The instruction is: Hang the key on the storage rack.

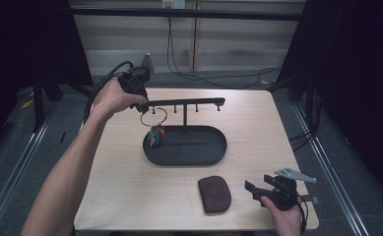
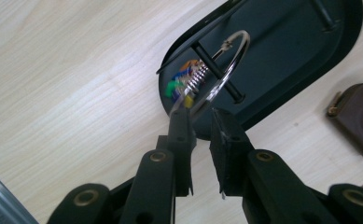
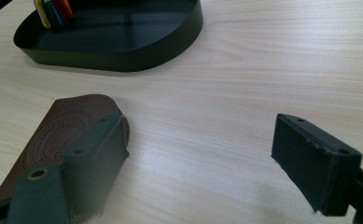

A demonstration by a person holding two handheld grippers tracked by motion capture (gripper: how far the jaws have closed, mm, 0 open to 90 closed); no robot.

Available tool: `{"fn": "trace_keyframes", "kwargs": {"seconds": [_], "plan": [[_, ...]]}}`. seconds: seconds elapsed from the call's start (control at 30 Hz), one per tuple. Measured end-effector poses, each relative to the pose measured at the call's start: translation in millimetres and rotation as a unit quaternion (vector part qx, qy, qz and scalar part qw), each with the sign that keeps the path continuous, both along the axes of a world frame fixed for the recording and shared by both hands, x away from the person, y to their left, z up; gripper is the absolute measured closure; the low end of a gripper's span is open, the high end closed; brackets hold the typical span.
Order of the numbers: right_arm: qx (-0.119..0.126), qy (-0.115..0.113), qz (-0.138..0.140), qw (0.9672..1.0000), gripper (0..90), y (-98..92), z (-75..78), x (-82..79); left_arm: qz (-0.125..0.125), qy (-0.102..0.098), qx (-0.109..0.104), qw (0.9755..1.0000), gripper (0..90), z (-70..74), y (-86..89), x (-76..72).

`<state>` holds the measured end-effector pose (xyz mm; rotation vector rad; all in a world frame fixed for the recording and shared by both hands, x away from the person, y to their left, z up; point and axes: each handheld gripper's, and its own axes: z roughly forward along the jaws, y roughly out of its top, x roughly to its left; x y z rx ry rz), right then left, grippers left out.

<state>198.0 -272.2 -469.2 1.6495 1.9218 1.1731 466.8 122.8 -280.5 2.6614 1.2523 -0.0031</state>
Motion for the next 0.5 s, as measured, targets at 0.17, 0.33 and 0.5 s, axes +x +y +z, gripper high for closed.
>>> {"fn": "trace_keyframes", "kwargs": {"seconds": [0.17,0.33,0.5], "plan": [[0.001,0.001,-0.001,1.0,17.8,0.5,0.2,0.7,-0.002,-0.002,-0.018,0.9998,69.7,7.1,9.0,-5.1],[0.003,0.004,-0.003,1.0,17.8,0.1,-0.7,1.5,0.01,0.01,-0.036,0.9993,66.3,5.3,16.4,-8.1],[0.005,0.005,-0.004,1.0,17.8,-0.3,-0.7,1.5,0.005,0.013,-0.059,0.9982,59.7,-0.2,22.2,-14.0]]}}
